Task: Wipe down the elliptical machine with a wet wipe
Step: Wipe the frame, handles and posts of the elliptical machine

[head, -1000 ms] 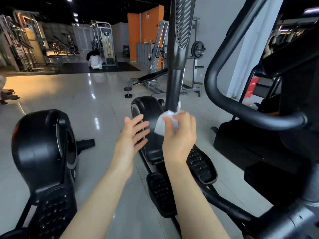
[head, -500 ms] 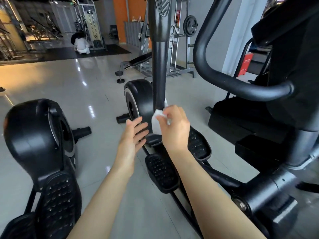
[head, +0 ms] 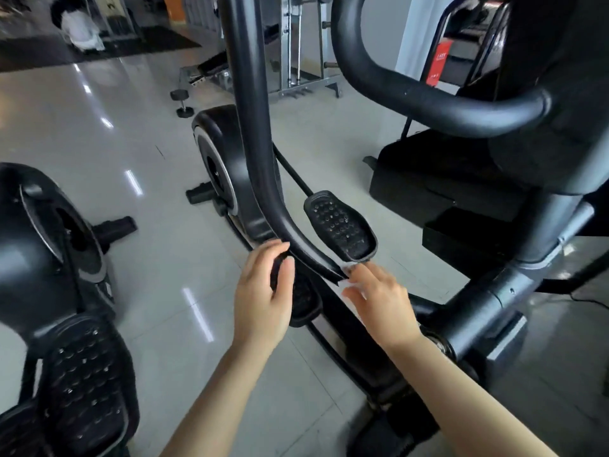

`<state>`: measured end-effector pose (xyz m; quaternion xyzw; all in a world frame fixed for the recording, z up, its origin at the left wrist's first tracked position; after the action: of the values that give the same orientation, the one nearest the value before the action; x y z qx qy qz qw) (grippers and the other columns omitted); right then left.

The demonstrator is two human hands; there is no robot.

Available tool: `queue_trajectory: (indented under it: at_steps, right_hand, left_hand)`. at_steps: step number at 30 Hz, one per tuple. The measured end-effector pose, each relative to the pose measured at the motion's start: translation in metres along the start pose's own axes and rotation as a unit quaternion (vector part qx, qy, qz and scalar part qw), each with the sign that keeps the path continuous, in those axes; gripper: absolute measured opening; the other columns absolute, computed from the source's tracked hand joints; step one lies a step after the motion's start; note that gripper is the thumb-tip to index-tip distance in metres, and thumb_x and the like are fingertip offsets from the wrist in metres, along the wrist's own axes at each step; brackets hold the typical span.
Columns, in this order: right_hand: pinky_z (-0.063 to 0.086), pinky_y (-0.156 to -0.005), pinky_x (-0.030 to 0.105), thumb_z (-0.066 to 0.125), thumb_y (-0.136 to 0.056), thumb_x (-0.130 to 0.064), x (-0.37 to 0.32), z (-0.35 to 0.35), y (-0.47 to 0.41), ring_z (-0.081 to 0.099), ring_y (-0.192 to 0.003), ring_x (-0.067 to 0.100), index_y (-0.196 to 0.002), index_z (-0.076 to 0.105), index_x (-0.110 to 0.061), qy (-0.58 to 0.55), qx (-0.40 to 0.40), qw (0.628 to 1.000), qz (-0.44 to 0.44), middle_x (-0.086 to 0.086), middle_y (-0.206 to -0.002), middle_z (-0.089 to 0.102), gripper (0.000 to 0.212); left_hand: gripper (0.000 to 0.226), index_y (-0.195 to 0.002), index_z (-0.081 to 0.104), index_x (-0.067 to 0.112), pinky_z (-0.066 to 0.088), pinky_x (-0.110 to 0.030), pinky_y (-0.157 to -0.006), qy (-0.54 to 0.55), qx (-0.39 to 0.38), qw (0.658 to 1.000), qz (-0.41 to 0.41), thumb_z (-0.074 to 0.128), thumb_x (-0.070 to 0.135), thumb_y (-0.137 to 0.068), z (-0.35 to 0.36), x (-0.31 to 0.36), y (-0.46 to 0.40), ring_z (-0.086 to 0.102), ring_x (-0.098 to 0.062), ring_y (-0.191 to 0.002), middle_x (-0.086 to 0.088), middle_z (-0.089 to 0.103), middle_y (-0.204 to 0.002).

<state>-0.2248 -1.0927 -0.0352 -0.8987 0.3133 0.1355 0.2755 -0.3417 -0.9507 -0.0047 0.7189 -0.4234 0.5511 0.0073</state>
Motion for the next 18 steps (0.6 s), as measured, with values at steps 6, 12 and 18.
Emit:
queue_trajectory:
  at_steps: [6,12,18]
  right_hand:
    - [0.048,-0.07,0.032,0.067,-0.085,-0.011,0.041,-0.038,0.021,0.067,-0.083,0.021,-0.096,0.063,-0.012,0.018,-0.097,0.987,0.126,-0.006,-0.091,0.073,0.012]
    - [0.045,-0.058,0.037,0.064,-0.083,-0.004,-0.011,-0.009,-0.01,0.062,-0.07,0.039,-0.11,0.055,-0.004,-0.003,-0.074,0.994,0.075,0.011,-0.084,0.067,0.029]
    - [0.048,-0.068,0.037,0.046,-0.086,-0.024,0.015,-0.01,-0.011,0.062,-0.085,0.031,-0.101,0.065,-0.012,0.01,-0.123,0.987,0.102,0.002,-0.099,0.065,0.027]
  left_hand:
    - [0.044,-0.14,0.05,0.013,0.019,-0.049,-0.118,-0.333,-0.076,0.903,0.259,0.042,0.025,-0.099,0.035,0.003,0.007,0.036,-0.024,-0.142,-0.006,0.042,-0.152]
    - [0.049,-0.145,0.045,0.015,0.005,-0.051,-0.119,-0.419,-0.1,0.868,0.247,0.037,0.03,-0.099,0.04,-0.011,0.005,0.025,-0.018,-0.146,0.0,0.032,-0.157]
    - [0.05,-0.144,0.046,0.014,0.004,-0.053,-0.118,-0.42,-0.068,0.875,0.233,0.037,0.033,-0.099,0.044,-0.006,0.007,0.025,-0.021,-0.145,-0.003,0.037,-0.154]
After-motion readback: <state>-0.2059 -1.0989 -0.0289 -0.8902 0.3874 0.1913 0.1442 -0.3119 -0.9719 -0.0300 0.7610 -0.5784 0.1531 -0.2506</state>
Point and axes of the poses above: each hand's wrist, its own y-axis away from the middle knuckle, its own z-axis out of the palm, x = y × z, the point moved 7 cm from there along -y, towards the middle knuckle
